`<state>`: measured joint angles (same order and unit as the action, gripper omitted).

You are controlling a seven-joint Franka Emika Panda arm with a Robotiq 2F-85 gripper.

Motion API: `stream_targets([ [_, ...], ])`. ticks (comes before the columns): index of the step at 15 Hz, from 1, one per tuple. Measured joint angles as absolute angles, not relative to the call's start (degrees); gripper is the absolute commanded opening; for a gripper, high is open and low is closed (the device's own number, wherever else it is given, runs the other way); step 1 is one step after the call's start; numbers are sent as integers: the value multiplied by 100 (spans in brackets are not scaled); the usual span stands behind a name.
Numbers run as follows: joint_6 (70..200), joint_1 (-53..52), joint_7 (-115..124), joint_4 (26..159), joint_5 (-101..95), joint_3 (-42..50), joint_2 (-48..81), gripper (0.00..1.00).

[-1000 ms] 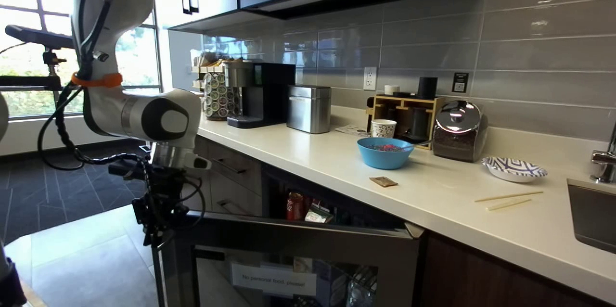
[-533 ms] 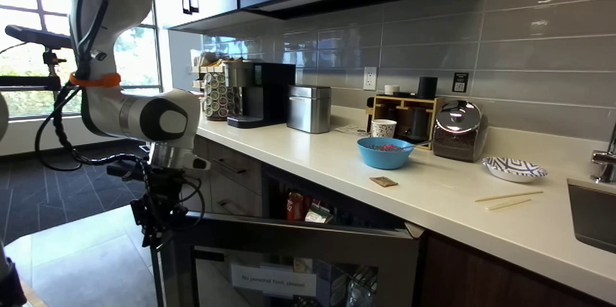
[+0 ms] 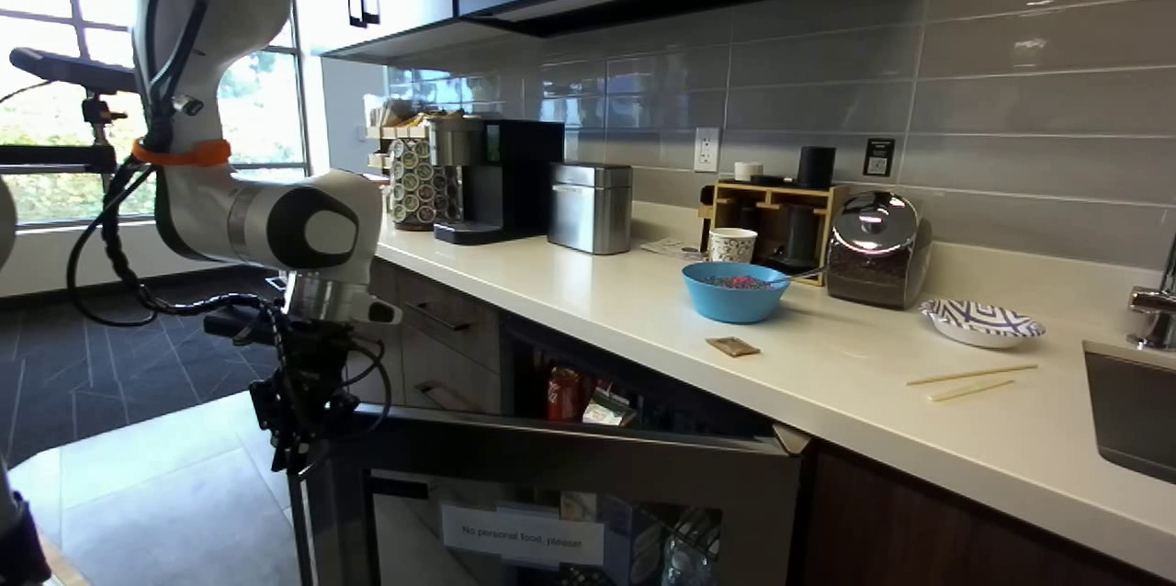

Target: Open then close the cabinet door

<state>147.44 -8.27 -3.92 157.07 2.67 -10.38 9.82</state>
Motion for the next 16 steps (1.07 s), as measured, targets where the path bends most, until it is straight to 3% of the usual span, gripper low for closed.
stream_targets([
  [16, 14817, -831, 47, 15583, 244, -1030, 1048, 3],
])
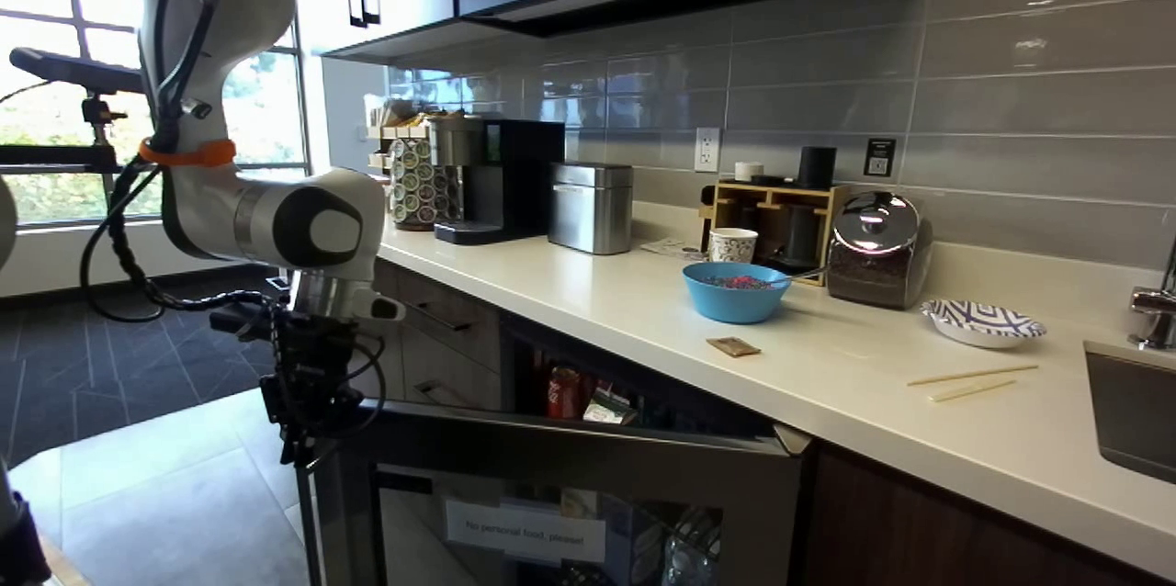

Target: Open then close the cabinet door

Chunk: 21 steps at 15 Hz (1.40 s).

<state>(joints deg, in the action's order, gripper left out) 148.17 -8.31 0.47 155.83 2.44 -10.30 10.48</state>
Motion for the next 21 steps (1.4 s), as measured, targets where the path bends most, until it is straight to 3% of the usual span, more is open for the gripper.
stream_targets([
  [10, 15784, -1037, 1598, 14990, 206, -849, 1454, 3],
  [21, 16029, -1644, 2746, 13205, -12, -44, 2534, 3],
])
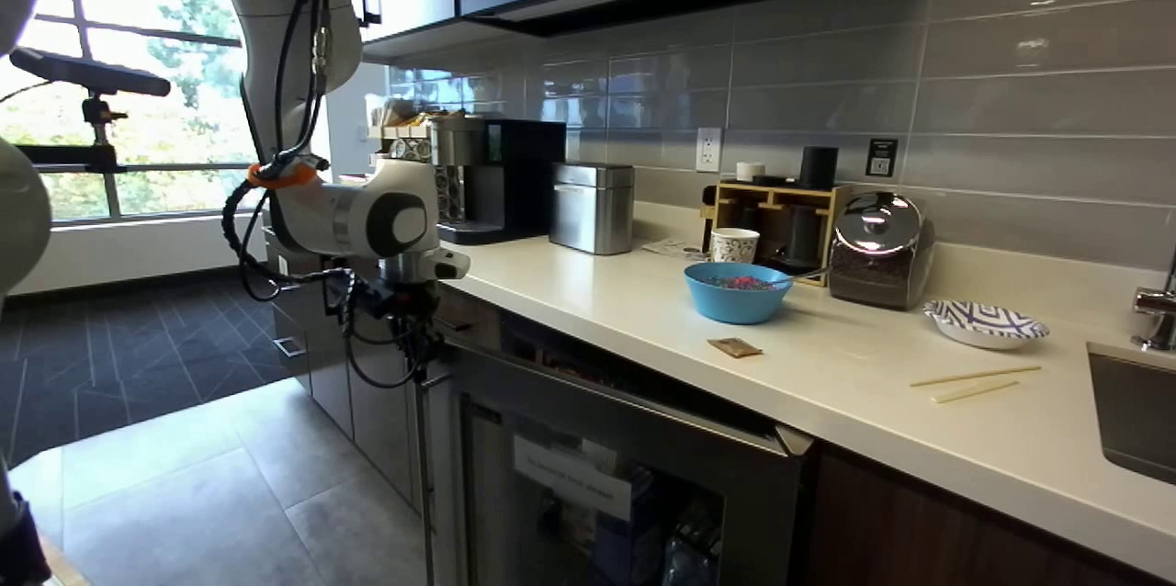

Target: Open then close the cabinet door

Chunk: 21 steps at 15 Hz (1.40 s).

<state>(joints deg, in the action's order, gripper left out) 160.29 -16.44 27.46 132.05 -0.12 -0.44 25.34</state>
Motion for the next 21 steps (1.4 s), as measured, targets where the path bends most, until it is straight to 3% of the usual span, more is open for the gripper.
stream_targets([
  [14, 15722, -1777, 3977, 11409, 135, 451, 3557, 3],
  [15, 15714, -1799, 3995, 11402, 134, 476, 3561, 37],
  [17, 15653, -1798, 3988, 11371, 135, 477, 3571, 43],
  [21, 15655, -1675, 3632, 11389, 122, 473, 3577, 76],
])
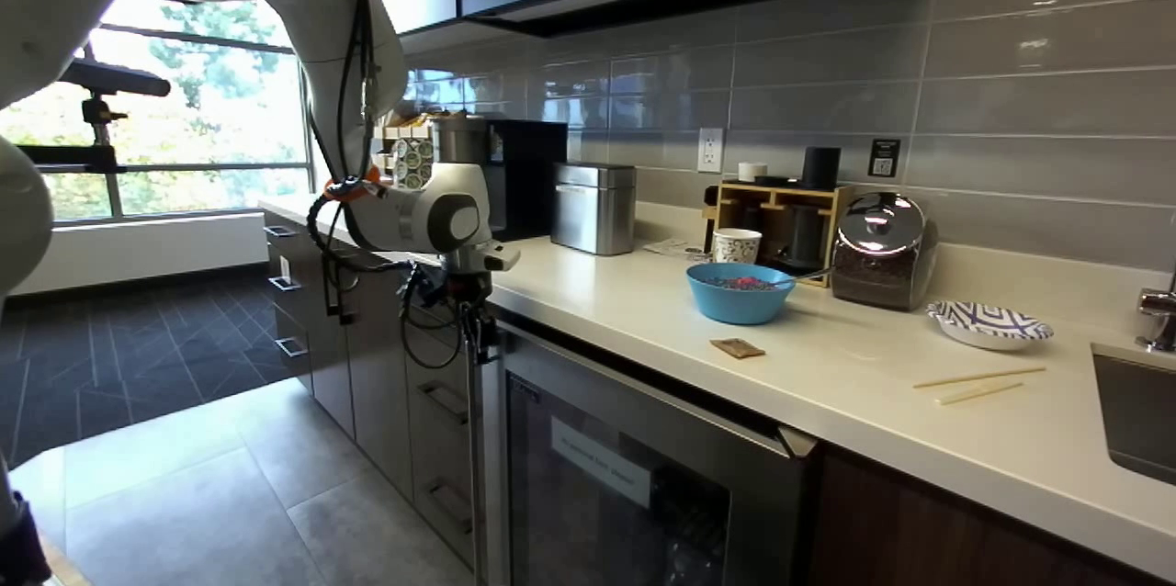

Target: Open then close the cabinet door

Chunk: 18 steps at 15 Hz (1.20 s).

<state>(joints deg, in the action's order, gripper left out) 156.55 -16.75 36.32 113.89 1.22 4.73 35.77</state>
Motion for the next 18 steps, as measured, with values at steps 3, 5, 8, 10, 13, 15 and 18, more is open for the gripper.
stream_targets([
  [3, 15667, -1588, 2940, 11598, 65, 413, 3448, 99],
  [5, 15668, -1450, 2294, 12007, 66, 254, 3160, 100],
  [8, 15661, -1084, 1321, 12898, 106, -152, 2495, 100],
  [10, 15557, -833, 814, 13511, 204, -436, 1979, 100],
  [13, 15250, -539, 42, 14358, 630, -813, 1134, 100],
  [15, 15136, -477, -248, 14771, 817, -886, 647, 100],
  [18, 15136, -479, -237, 14707, 813, -883, 678, 100],
])
